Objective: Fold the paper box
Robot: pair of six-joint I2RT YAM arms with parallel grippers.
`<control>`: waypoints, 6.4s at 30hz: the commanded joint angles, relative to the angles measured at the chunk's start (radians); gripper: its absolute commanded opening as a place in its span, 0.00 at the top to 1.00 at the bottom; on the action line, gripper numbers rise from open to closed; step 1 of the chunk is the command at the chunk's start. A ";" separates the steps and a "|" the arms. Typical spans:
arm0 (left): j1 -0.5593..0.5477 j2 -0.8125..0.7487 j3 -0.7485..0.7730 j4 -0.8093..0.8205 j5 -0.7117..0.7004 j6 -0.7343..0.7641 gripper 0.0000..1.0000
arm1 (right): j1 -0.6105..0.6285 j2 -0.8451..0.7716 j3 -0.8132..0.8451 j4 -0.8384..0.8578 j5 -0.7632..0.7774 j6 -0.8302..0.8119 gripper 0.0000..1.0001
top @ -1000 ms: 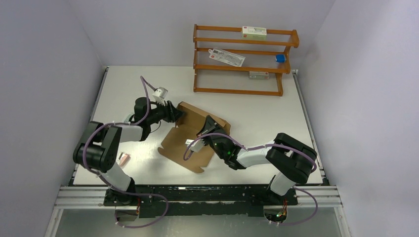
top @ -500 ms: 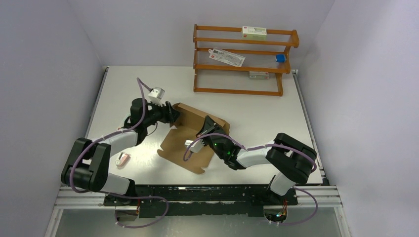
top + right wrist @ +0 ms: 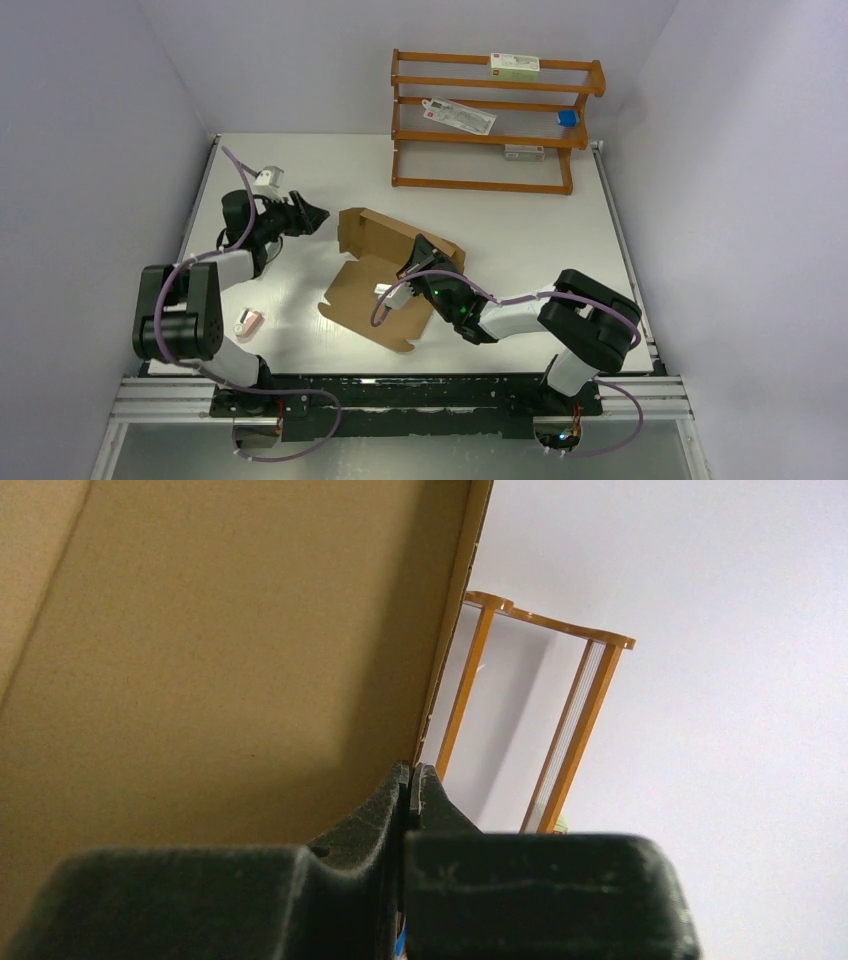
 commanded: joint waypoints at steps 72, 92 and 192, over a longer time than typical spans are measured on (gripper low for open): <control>-0.278 0.439 0.049 0.499 0.138 -0.009 0.62 | 0.035 -0.030 0.056 -0.169 -0.063 0.024 1.00; -0.392 0.315 0.174 -0.100 -0.090 0.189 0.60 | 0.013 -0.060 0.064 -0.246 -0.057 0.412 1.00; -0.185 0.185 0.136 -0.081 -0.184 -0.109 0.51 | -0.171 0.055 0.384 -0.490 -0.035 0.568 1.00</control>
